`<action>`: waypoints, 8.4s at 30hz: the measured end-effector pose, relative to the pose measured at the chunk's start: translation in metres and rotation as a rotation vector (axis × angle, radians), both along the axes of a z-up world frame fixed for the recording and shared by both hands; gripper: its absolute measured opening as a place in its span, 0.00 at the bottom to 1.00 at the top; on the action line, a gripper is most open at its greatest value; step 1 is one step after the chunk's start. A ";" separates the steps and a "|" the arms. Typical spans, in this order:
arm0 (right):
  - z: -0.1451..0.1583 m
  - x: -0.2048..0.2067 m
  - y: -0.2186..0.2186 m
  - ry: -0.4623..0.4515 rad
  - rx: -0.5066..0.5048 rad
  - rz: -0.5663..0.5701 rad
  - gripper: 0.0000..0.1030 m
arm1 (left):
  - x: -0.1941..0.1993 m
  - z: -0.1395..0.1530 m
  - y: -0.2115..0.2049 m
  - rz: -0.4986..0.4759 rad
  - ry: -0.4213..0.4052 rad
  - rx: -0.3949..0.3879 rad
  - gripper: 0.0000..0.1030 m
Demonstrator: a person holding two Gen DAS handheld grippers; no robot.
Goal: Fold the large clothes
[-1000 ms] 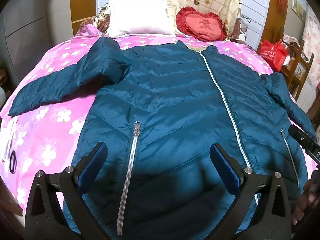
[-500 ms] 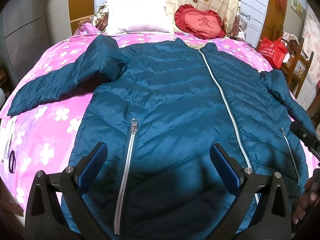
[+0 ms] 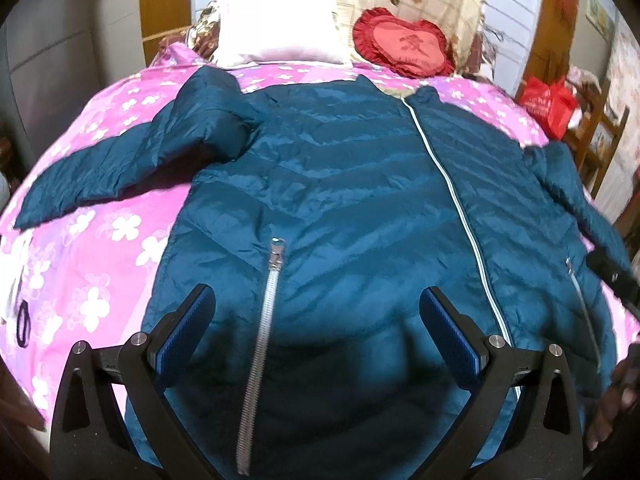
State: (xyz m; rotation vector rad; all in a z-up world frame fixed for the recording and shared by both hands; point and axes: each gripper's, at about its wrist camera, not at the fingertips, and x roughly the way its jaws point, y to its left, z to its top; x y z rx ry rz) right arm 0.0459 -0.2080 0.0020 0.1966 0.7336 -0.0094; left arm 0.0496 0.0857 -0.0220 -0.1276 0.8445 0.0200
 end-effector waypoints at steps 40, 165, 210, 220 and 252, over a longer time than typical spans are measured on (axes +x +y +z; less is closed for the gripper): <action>-0.017 0.012 0.019 0.071 -0.042 0.047 0.99 | 0.101 -0.052 0.391 0.405 0.157 0.049 0.29; -0.065 0.244 -0.031 0.170 -0.005 0.099 1.00 | 0.181 -0.050 0.088 0.024 -0.057 -0.278 0.63; -0.058 0.060 -0.058 0.183 -0.093 0.005 0.99 | 0.074 -0.053 0.024 -0.099 0.013 0.000 0.75; -0.001 0.039 -0.264 0.050 -0.103 -0.515 0.99 | 0.072 -0.055 0.025 -0.070 0.015 -0.028 0.76; -0.039 0.051 -0.390 0.044 -0.071 -0.505 0.28 | 0.072 -0.053 0.034 -0.047 -0.005 -0.106 0.76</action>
